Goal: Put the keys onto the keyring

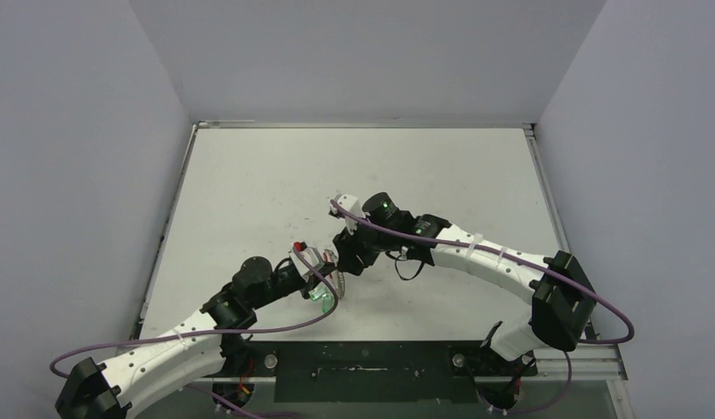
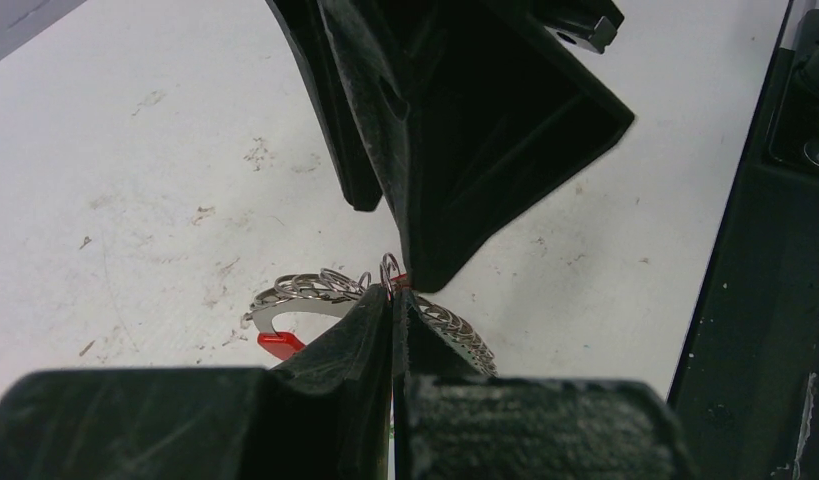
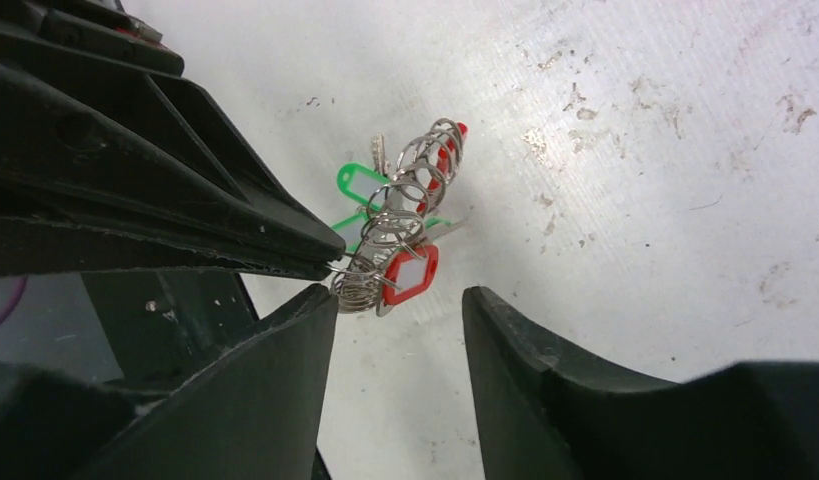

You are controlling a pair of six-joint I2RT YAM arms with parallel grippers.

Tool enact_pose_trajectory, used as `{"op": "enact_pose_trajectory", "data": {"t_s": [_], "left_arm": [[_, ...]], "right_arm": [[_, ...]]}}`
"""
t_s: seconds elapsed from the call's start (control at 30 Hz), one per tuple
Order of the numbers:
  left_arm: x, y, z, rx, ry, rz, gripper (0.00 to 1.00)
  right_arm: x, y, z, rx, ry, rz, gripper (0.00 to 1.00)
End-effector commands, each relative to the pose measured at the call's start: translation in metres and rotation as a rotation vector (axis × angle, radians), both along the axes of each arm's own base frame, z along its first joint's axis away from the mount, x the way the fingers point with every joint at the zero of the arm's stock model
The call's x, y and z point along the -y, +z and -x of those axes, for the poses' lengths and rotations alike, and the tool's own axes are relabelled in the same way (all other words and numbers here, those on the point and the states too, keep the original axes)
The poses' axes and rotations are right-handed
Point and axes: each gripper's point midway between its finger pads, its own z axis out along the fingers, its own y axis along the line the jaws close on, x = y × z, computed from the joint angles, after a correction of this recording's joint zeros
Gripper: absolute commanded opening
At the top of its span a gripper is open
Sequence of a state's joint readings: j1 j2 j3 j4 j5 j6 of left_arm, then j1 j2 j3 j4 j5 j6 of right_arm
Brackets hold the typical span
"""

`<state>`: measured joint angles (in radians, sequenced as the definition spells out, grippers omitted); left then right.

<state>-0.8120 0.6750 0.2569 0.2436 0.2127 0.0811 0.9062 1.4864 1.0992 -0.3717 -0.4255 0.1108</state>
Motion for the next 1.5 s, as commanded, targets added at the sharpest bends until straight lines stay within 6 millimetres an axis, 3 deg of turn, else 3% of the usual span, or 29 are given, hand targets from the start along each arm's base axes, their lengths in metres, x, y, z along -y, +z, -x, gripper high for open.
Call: {"op": "enact_pose_trajectory", "data": {"t_s": [0.0,0.17,0.4,0.53,0.8,0.97,1.1,1.3,1.47], "left_arm": [[0.005,0.027,-0.003,0.056,0.004,0.082,0.00],[0.003,0.027,-0.004,0.066,0.007,0.075,0.00],[0.003,0.027,-0.001,0.083,-0.012,0.065,0.00],[0.006,0.028,0.006,0.120,-0.069,0.063,0.00],[0.015,0.039,0.023,0.210,-0.196,0.090,0.00],[0.019,0.042,0.031,0.222,-0.242,0.110,0.00],[0.021,0.043,0.033,0.224,-0.257,0.115,0.00],[0.021,0.046,0.033,0.234,-0.261,0.120,0.00],[0.022,0.046,0.035,0.234,-0.270,0.122,0.00]], "right_arm": [[0.002,0.017,-0.013,0.062,-0.045,-0.060,0.61],[0.017,0.047,-0.023,0.116,-0.100,-0.165,0.83],[0.041,0.085,-0.029,0.285,-0.078,-0.311,0.95],[0.047,0.071,-0.023,0.415,0.029,-0.297,0.95],[0.028,0.062,0.024,0.532,0.438,-0.421,0.92],[0.019,0.055,0.044,0.597,0.592,-0.457,0.83],[0.009,0.043,0.058,0.608,0.671,-0.442,0.68],[0.000,0.035,0.064,0.592,0.708,-0.436,0.37],[0.000,0.033,0.061,0.594,0.692,-0.418,0.27]]}}
